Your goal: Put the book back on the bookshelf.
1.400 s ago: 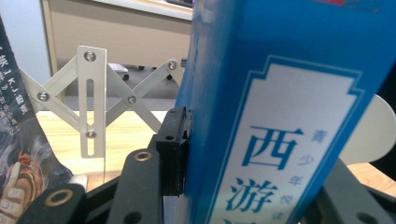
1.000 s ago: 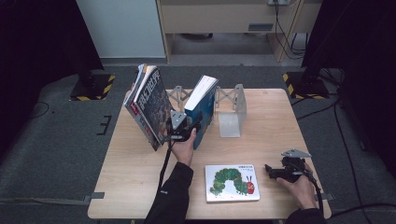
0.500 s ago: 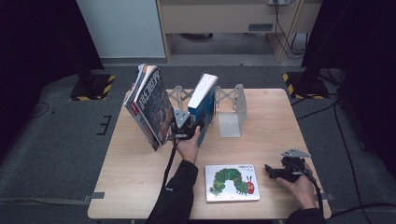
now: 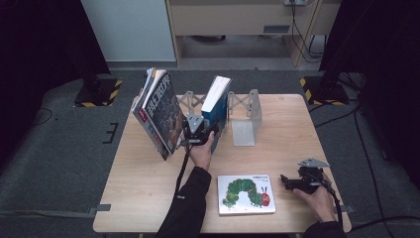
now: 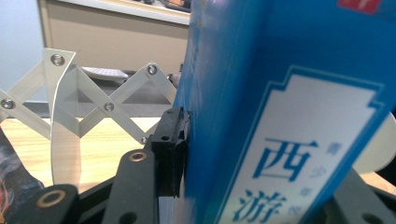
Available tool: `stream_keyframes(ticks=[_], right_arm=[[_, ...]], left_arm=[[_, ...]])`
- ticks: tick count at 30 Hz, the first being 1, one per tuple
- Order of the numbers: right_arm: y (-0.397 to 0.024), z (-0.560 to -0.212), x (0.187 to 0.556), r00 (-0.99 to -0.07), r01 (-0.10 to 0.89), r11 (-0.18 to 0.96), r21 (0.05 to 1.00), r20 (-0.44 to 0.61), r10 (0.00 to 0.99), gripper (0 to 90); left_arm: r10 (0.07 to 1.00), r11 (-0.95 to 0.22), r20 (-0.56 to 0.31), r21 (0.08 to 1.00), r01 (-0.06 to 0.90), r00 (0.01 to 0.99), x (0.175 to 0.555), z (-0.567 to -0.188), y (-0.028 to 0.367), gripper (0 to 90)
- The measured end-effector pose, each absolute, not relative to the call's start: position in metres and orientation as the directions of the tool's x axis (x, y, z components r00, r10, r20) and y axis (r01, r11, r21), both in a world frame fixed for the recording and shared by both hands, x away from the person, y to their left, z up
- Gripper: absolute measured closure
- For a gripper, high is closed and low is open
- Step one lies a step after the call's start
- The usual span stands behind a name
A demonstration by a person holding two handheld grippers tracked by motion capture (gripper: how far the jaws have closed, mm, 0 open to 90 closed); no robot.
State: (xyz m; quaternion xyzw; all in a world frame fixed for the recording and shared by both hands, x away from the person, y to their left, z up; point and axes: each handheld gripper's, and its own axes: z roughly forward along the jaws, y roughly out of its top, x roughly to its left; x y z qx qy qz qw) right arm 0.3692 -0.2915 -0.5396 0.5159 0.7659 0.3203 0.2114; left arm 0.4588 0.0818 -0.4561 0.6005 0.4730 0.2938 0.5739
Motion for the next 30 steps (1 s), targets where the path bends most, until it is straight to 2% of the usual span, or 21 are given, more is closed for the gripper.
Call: stream_keyframes(ticks=[4, 10, 12, 21, 30], right_arm=[[-0.291, -0.540, 0.369, -0.379, 0.655, 0.263, 0.709, 0.007, 0.925, 1.9], [-0.292, -0.539, 0.369, -0.382, 0.656, 0.266, 0.706, 0.006, 0.924, 1.9], [-0.291, -0.539, 0.369, -0.380, 0.656, 0.264, 0.707, 0.007, 0.925, 1.9], [-0.292, -0.539, 0.369, -0.381, 0.656, 0.264, 0.707, 0.007, 0.925, 1.9], [-0.292, -0.540, 0.369, -0.383, 0.654, 0.268, 0.708, 0.005, 0.924, 1.9]], left_arm=[[0.900, 0.087, -0.177, 0.968, 0.234, 0.398, 0.451, -0.460, 0.085, 49.1], [0.899, 0.110, -0.207, 0.960, 0.258, 0.387, 0.443, -0.467, 0.089, 52.9], [0.905, 0.090, -0.191, 0.959, 0.267, 0.379, 0.444, -0.463, 0.086, 54.3], [0.915, 0.094, -0.190, 0.959, 0.268, 0.356, 0.444, -0.460, 0.068, 52.7], [0.894, 0.075, -0.179, 0.964, 0.257, 0.411, 0.438, -0.466, 0.070, 48.4]])
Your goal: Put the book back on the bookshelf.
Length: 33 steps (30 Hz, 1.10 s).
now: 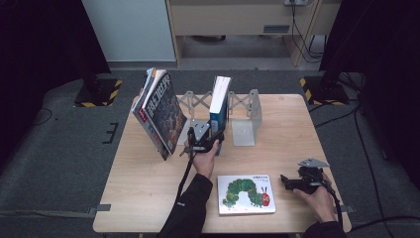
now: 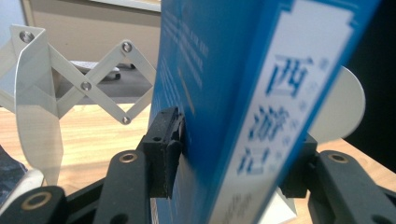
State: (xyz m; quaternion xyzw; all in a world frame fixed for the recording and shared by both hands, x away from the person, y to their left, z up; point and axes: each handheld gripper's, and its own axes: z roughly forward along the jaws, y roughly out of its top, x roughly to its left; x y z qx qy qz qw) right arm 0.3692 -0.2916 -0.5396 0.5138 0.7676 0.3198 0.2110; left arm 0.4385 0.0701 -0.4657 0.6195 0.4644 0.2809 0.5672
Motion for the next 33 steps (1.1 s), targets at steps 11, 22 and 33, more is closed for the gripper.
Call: stream_keyframes(ticks=[11, 22, 33], right_arm=[[-0.292, -0.539, 0.369, -0.384, 0.655, 0.269, 0.707, 0.005, 0.923, 1.8], [-0.292, -0.539, 0.369, -0.384, 0.655, 0.268, 0.706, 0.005, 0.923, 1.9], [-0.291, -0.540, 0.369, -0.385, 0.653, 0.269, 0.708, 0.004, 0.923, 1.9]], left_arm=[[0.898, 0.022, -0.164, 0.943, 0.332, 0.409, 0.433, -0.476, 0.068, 51.0], [0.897, 0.007, -0.143, 0.951, 0.310, 0.417, 0.435, -0.476, 0.053, 48.7], [0.865, 0.010, -0.176, 0.943, 0.333, 0.470, 0.423, -0.482, 0.064, 53.7]])
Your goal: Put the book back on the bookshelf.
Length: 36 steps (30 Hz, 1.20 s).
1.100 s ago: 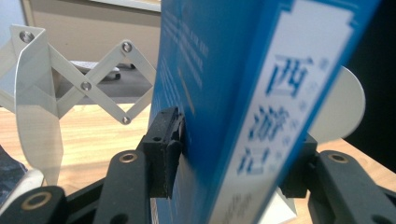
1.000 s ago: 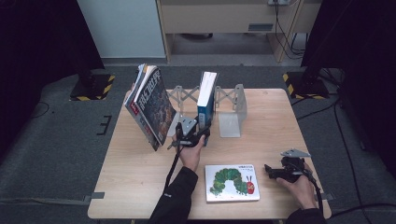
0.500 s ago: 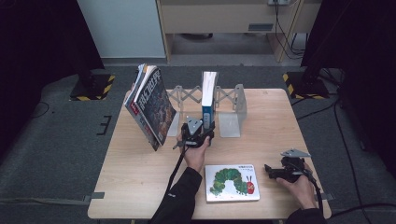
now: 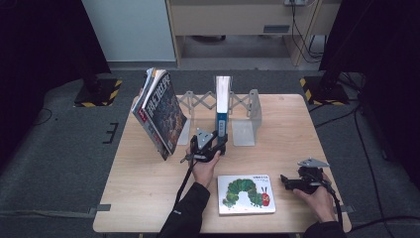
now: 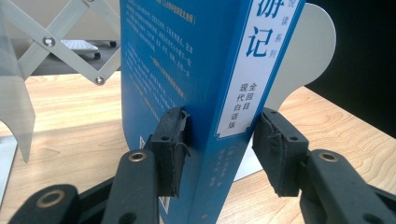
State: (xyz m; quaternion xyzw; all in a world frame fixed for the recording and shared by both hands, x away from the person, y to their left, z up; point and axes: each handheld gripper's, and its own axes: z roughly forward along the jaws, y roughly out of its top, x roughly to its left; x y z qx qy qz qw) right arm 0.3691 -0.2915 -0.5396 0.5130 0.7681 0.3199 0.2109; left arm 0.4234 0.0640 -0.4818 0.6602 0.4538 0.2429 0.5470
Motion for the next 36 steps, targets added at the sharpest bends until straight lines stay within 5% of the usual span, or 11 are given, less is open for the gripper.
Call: stream_keyframes(ticks=[36], right_arm=[[-0.292, -0.540, 0.369, -0.384, 0.654, 0.269, 0.708, 0.005, 0.923, 1.5]], left_arm=[[0.823, -0.024, -0.184, 0.934, 0.356, 0.537, 0.419, -0.480, 0.070, 47.5]])
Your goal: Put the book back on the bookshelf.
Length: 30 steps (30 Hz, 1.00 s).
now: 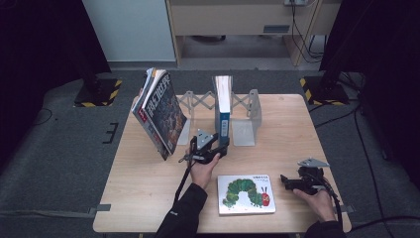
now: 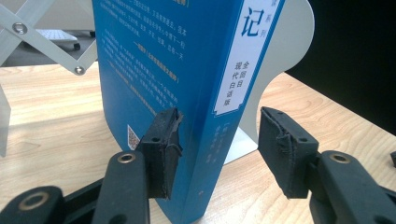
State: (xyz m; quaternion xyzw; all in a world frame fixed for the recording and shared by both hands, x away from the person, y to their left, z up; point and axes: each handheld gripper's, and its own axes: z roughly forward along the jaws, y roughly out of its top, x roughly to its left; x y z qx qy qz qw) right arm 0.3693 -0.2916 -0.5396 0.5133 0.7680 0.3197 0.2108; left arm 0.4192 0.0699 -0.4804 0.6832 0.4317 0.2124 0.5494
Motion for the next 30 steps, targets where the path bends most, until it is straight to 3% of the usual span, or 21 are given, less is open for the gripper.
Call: stream_keyframes(ticks=[13, 20, 30], right_arm=[[-0.291, -0.539, 0.368, -0.374, 0.660, 0.262, 0.704, 0.005, 0.927, 1.3], [-0.289, -0.532, 0.367, -0.357, 0.693, 0.259, 0.673, 0.007, 0.934, 15.0], [-0.287, -0.520, 0.363, -0.354, 0.685, 0.253, 0.683, 0.010, 0.935, 23.3]], left_arm=[[0.805, -0.072, -0.163, 0.927, 0.367, 0.570, 0.416, -0.470, 0.074, 43.8], [0.800, -0.104, -0.149, 0.919, 0.380, 0.581, 0.412, -0.461, 0.081, 41.6], [0.792, -0.177, -0.101, 0.906, 0.384, 0.602, 0.402, -0.449, 0.092, 38.8]])
